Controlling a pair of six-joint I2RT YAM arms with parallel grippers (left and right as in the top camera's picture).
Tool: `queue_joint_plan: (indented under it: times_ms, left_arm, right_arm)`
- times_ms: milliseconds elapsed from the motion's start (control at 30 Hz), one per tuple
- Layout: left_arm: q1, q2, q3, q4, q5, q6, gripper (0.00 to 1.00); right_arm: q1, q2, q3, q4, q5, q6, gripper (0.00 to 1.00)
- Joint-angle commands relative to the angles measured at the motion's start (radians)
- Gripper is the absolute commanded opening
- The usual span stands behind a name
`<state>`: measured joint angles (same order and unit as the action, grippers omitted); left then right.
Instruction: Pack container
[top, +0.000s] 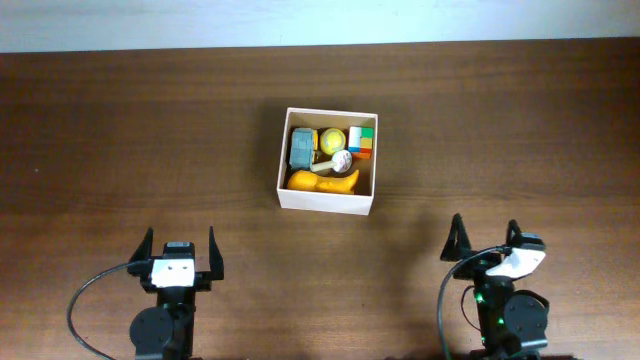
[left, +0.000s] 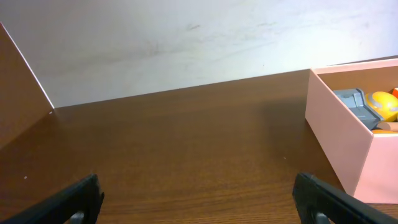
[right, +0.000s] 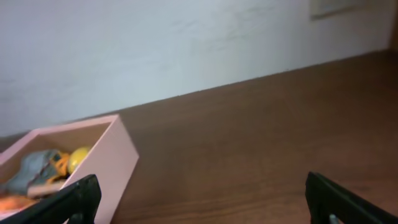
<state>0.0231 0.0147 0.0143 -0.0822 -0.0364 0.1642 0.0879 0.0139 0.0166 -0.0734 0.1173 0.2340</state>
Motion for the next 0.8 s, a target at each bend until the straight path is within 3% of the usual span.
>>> queue_joint_plan:
  times_ms: [0, 767]
  left_arm:
    - [0.004, -0.008, -0.004, -0.001, 0.007, 0.009, 0.99]
    - [0.004, -0.008, -0.004, -0.001, 0.007, 0.009, 0.99]
  right_arm:
    - [-0.012, -0.011, -0.011, -0.005, -0.131, -0.147, 0.99]
    - [-0.048, -0.011, -0.011, -0.005, -0.132, -0.149, 0.99]
